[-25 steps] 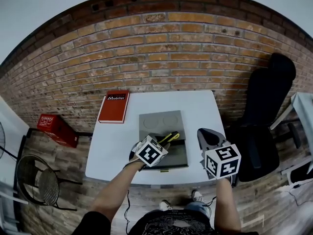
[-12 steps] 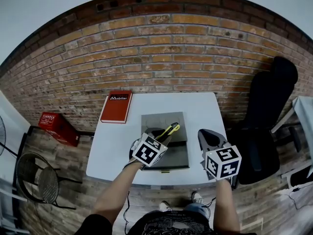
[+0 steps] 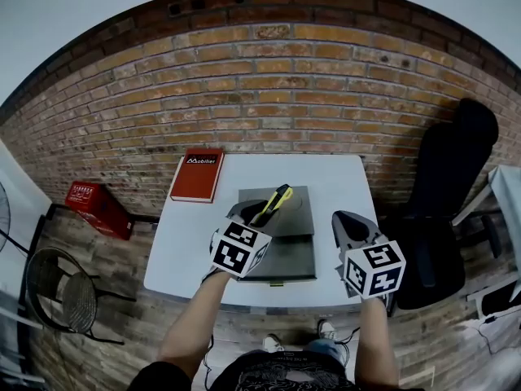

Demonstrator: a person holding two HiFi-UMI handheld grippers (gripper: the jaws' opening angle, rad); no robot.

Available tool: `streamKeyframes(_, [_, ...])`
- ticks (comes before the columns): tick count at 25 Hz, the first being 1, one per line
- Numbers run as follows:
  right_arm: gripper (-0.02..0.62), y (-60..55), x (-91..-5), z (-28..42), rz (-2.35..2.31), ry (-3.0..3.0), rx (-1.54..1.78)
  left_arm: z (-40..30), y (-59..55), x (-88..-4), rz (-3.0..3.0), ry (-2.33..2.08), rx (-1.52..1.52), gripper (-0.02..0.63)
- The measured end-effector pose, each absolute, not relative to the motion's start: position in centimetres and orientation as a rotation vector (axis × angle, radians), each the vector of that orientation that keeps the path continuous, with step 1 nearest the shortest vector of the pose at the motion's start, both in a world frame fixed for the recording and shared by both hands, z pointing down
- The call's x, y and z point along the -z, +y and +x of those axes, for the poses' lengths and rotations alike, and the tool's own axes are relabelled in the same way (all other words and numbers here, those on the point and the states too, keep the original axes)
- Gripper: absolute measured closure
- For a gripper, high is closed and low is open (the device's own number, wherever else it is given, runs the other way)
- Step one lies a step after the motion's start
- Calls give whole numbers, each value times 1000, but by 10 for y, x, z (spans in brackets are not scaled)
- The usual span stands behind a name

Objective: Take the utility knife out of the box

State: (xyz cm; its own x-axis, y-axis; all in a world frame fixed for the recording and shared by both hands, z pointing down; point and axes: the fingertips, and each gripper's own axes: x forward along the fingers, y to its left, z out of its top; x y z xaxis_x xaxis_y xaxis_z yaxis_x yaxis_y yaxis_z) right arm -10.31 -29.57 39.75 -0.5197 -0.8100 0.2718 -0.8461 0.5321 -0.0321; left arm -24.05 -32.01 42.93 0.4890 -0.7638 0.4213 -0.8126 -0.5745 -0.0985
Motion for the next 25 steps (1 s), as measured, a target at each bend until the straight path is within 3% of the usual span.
streamKeyframes(8, [577, -297, -386, -111, 1399, -2577, -200, -278, -314, -388, 2580, -1582, -474, 477])
streamKeyframes(25, [577, -293, -371, -118, 1439, -2604, -108, -340, -277, -382, 2414, -1793, -215, 477])
